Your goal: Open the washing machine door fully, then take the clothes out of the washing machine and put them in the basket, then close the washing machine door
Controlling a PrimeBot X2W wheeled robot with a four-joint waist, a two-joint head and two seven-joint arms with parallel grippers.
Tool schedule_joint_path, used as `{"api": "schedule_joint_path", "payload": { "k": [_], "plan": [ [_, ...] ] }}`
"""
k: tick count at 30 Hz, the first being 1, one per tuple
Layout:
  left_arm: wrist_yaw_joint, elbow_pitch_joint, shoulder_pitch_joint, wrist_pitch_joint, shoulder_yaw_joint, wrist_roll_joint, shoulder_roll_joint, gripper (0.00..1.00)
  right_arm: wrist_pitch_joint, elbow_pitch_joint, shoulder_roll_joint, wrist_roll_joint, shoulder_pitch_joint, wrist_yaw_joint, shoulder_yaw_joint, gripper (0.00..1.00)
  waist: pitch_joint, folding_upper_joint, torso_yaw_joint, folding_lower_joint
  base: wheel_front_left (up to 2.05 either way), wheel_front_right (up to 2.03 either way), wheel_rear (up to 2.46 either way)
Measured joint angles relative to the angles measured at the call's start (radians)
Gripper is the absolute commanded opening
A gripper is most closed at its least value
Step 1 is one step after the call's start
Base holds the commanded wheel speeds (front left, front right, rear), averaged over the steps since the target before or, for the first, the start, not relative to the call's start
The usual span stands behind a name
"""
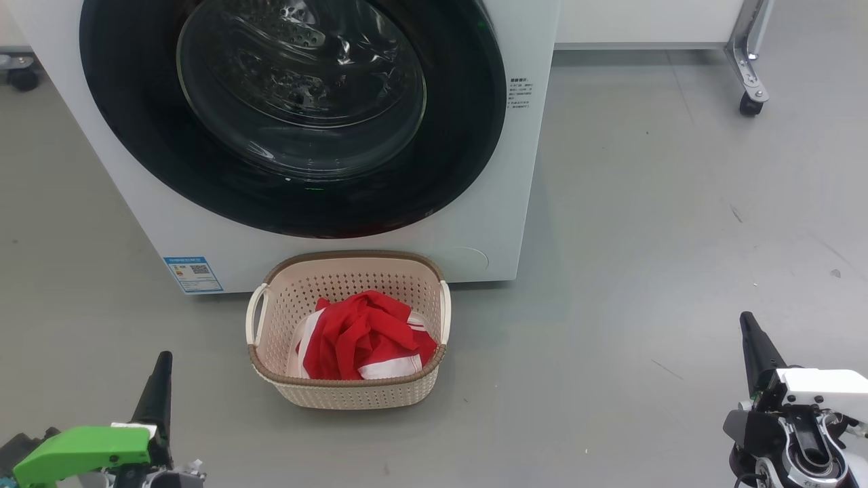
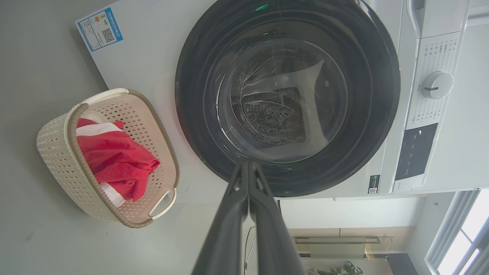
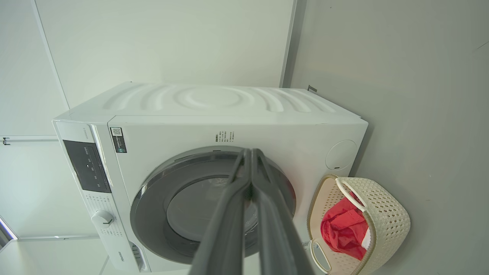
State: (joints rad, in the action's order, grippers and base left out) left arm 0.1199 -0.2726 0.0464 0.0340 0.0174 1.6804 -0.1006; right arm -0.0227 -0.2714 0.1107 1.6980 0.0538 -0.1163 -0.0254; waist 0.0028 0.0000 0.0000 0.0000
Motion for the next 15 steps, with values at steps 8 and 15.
{"api": "schedule_joint_path", "payload": {
  "k": [8, 15],
  "plan": [
    [0.000, -0.001, 0.000, 0.000, -0.001, 0.000, 0.000, 0.00, 0.000, -0.001, 0.000, 0.000, 0.000, 0.000, 0.000, 0.00, 0.000, 0.0000, 0.000, 0.0000, 0.00, 0.00, 0.00],
    [0.000, -0.002, 0.000, 0.000, -0.002, 0.000, 0.000, 0.00, -0.002, -0.002, -0.001, 0.000, 0.000, 0.000, -0.001, 0.00, 0.000, 0.0000, 0.000, 0.0000, 0.00, 0.00, 0.00]
  ]
}}
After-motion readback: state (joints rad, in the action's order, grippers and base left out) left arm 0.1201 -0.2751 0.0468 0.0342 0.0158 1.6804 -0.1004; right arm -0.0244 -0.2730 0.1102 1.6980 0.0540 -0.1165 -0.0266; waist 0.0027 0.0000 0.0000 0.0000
